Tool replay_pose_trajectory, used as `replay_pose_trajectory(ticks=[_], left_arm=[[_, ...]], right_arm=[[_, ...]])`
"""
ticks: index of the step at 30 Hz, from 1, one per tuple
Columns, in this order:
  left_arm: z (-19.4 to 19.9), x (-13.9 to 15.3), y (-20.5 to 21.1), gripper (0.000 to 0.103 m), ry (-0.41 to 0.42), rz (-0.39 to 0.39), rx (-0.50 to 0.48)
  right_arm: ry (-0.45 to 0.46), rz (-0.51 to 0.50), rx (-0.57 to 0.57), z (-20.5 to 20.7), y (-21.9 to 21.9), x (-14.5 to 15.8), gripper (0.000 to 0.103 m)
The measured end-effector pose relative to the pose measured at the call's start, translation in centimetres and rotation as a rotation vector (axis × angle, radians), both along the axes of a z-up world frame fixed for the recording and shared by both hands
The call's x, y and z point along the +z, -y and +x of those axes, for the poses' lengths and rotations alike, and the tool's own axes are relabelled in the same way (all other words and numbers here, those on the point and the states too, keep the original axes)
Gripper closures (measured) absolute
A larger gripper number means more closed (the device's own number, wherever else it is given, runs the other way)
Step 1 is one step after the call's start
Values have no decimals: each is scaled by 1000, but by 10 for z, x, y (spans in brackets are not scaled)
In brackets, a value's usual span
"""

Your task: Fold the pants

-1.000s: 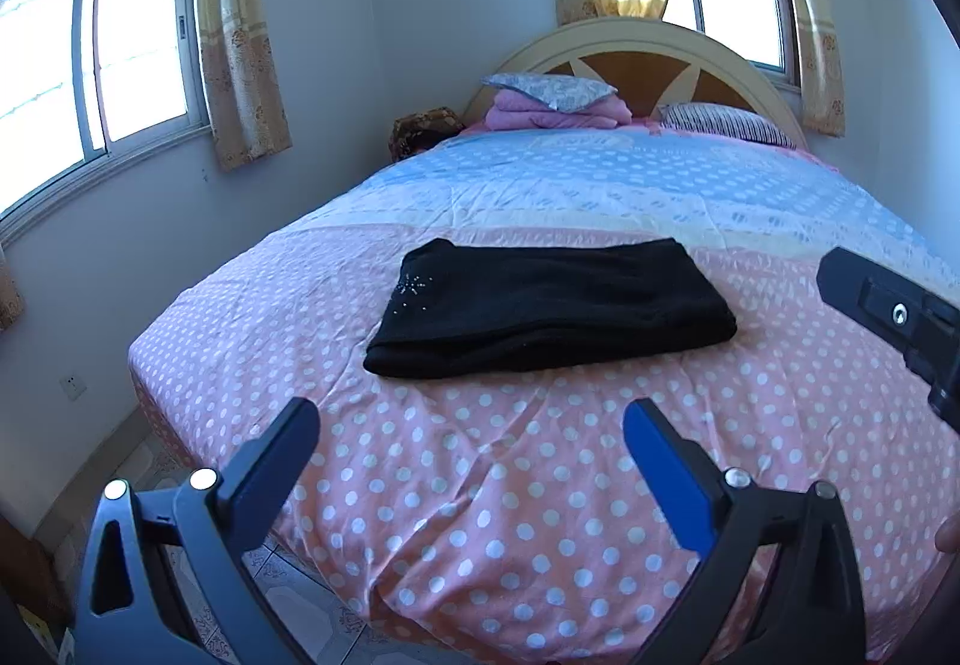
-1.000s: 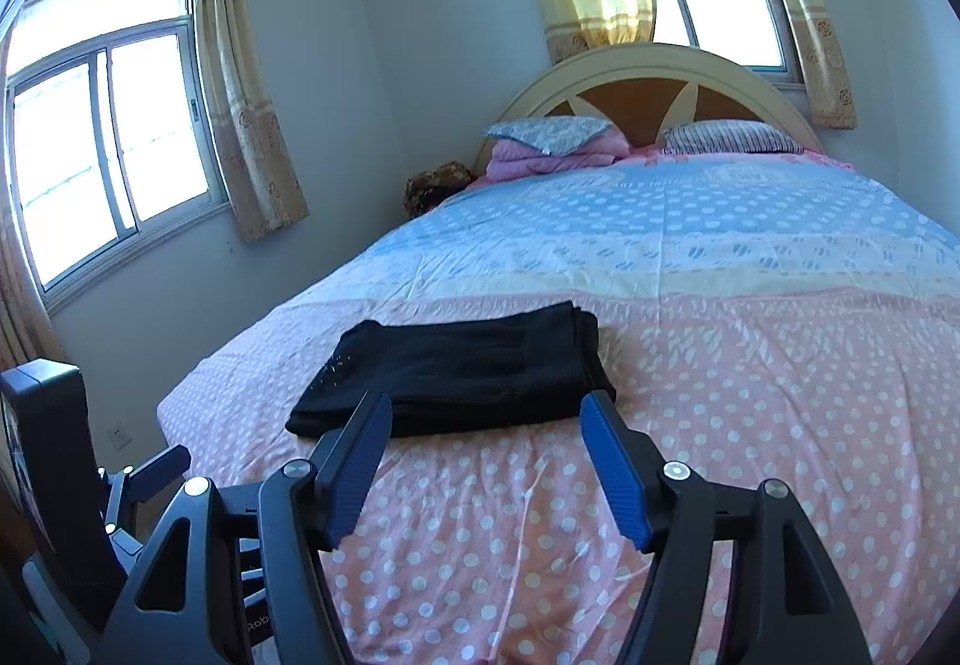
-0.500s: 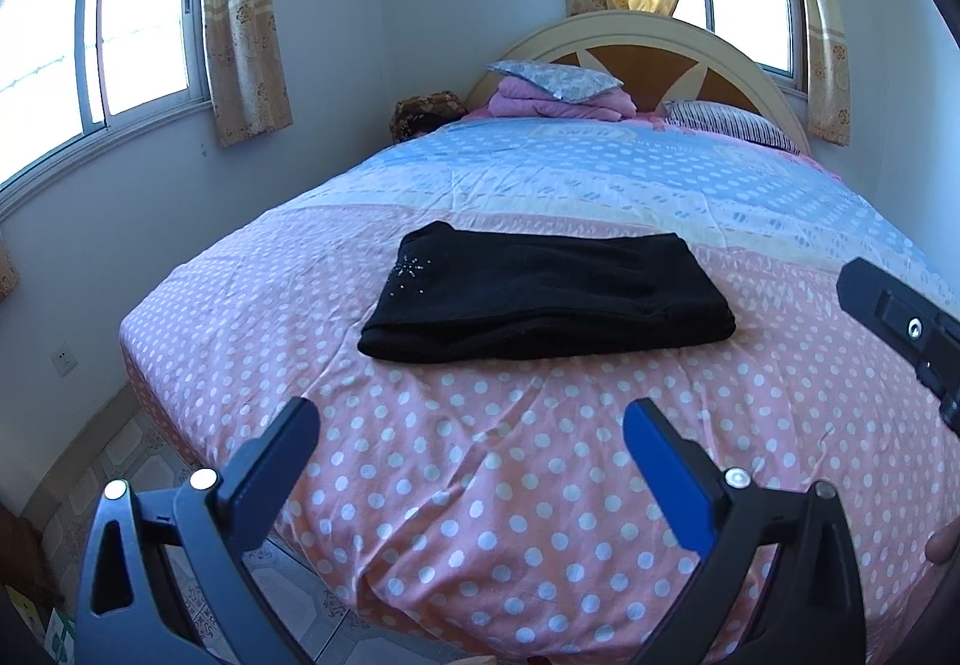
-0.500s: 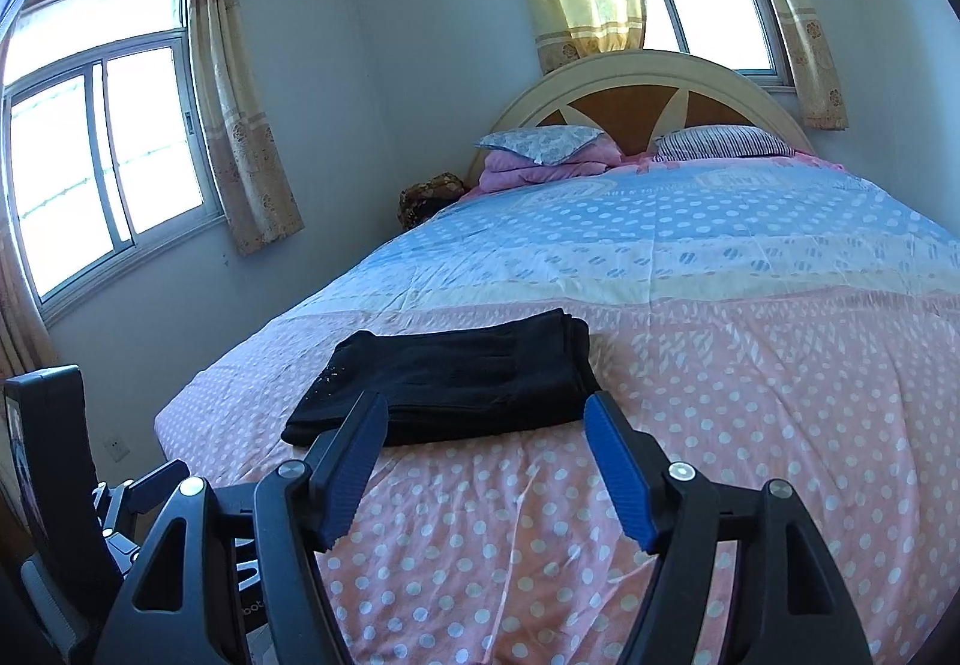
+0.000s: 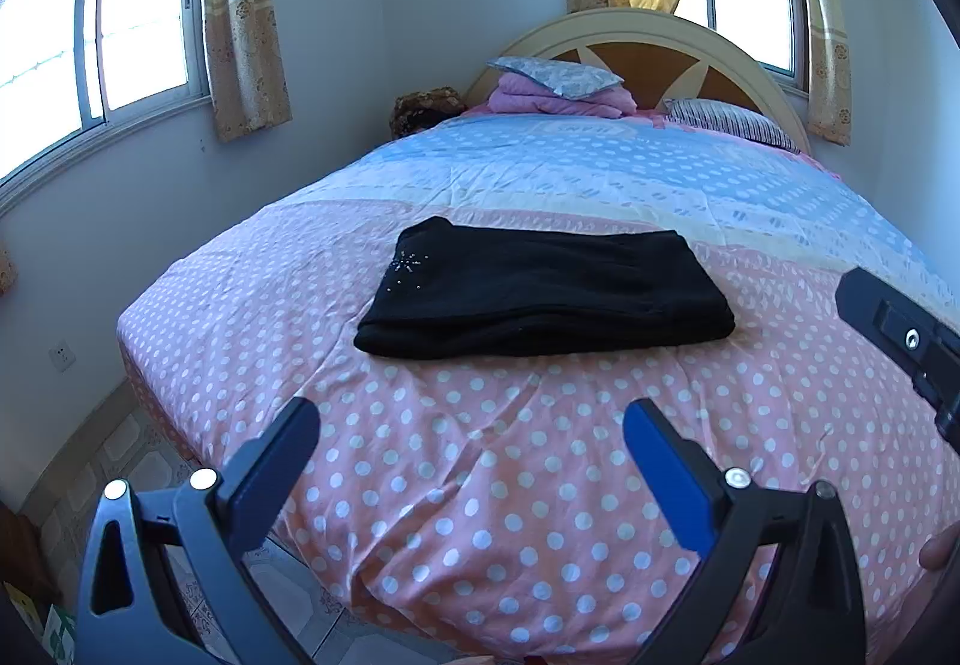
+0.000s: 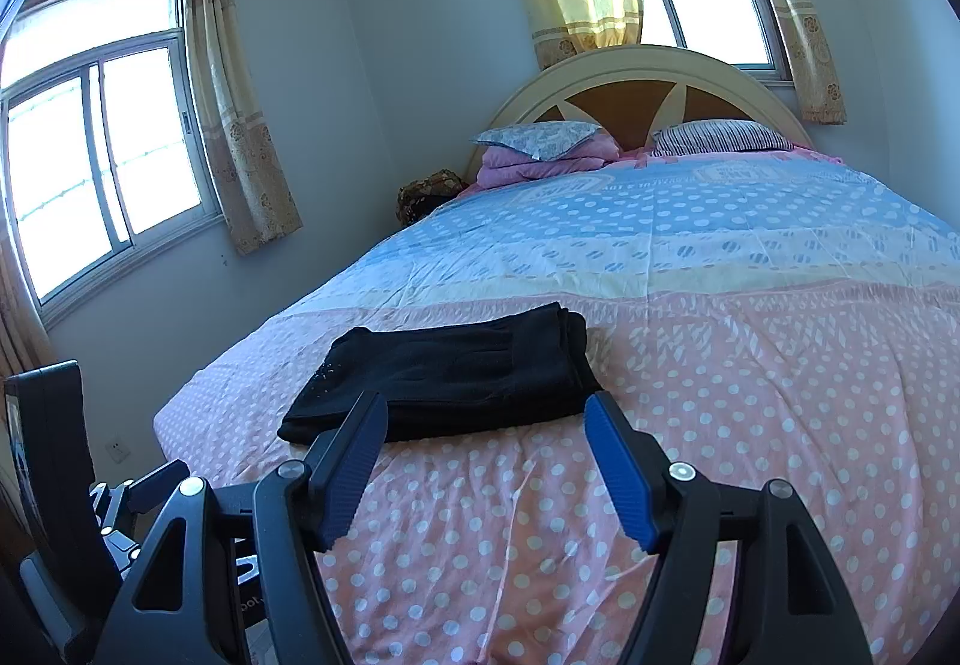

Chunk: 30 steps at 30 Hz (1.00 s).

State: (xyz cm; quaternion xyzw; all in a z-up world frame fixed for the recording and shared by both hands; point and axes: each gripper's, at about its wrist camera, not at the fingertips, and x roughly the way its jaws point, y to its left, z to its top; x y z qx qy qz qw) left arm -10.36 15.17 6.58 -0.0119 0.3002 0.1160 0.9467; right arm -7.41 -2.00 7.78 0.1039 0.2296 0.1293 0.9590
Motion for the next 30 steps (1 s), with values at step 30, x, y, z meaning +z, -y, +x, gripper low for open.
replay_pose_trajectory(ticks=[30], left_arm=[[1,0,2,0,-2,5,-7]], right_arm=[[-10,11,1,1,1,-5,33]])
